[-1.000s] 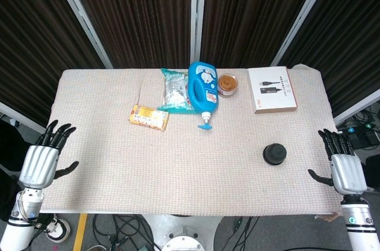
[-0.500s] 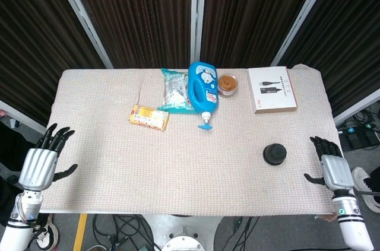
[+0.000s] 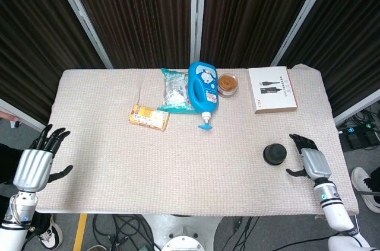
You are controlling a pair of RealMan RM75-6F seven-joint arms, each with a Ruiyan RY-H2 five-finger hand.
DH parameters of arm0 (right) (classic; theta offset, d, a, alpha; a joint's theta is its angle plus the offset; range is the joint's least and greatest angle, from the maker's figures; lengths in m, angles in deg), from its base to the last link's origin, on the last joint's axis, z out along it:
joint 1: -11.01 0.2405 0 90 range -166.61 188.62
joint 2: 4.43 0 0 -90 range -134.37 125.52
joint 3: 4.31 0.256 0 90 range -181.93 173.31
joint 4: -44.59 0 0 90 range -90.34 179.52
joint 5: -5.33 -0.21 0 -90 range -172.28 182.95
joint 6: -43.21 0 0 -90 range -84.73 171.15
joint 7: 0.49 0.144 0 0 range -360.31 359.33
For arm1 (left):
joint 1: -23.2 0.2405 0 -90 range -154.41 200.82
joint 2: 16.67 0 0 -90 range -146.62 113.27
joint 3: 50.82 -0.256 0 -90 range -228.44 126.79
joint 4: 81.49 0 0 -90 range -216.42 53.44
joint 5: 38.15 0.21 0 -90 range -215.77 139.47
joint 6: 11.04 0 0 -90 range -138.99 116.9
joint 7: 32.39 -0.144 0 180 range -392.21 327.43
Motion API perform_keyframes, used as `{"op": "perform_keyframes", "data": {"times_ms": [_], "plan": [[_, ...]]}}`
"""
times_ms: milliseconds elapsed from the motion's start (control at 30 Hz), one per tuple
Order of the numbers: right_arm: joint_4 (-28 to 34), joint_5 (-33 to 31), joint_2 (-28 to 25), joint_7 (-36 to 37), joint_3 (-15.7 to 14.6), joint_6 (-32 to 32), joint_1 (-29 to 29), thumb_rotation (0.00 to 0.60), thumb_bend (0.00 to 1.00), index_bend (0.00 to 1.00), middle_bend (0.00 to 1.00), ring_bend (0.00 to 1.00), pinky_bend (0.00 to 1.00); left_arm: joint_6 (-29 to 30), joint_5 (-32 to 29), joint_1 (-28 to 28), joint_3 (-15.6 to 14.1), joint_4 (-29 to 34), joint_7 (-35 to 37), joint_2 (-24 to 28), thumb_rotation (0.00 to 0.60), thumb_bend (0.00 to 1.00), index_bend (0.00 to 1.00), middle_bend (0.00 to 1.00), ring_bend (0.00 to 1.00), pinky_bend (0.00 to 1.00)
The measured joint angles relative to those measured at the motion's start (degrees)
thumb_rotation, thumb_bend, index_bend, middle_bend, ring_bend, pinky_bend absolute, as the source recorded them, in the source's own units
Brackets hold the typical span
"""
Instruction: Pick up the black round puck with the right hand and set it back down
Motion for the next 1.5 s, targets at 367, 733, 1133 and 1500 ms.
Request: {"op": "perform_keyframes", "data": {"times_ms": [367, 733, 1133, 1500], "plan": [[0.1, -0.6, 1.0, -0.5, 0.0, 2.6, 2.0, 0.600, 0.05, 0.00, 0.07, 0.00, 0.00, -0.3, 0.3, -0.2, 0.0, 0.4, -0.3, 0.3, 0.600, 0.13, 0.17, 0.14, 0.03, 0.29], [-0.8, -1.7, 2.7, -2.1, 0.1, 3.7, 3.2, 0.600, 0.06, 0.00, 0.10, 0.00, 0.00, 0.1, 0.2, 0.1, 0.1, 0.1, 0.2, 0.4, 0.600, 0.13, 0.17, 0.14, 0.03, 0.29], [-1.8, -2.8, 4.5, -4.0, 0.2, 4.0, 3.9, 0.600, 0.07, 0.00, 0.16, 0.00, 0.00, 0.5, 0.2, 0.4, 0.1, -0.6, 1.1, 0.4, 0.600, 0.13, 0.17, 0.14, 0.03, 0.29], [-2.6, -3.5, 5.4, -4.8, 0.1, 4.4, 4.2, 0.600, 0.09, 0.00, 0.19, 0.00, 0.00, 0.3, 0.3, 0.4, -0.1, -1.1, 1.8, 0.5, 0.600, 0.13, 0.17, 0.14, 0.03, 0.29]]}}
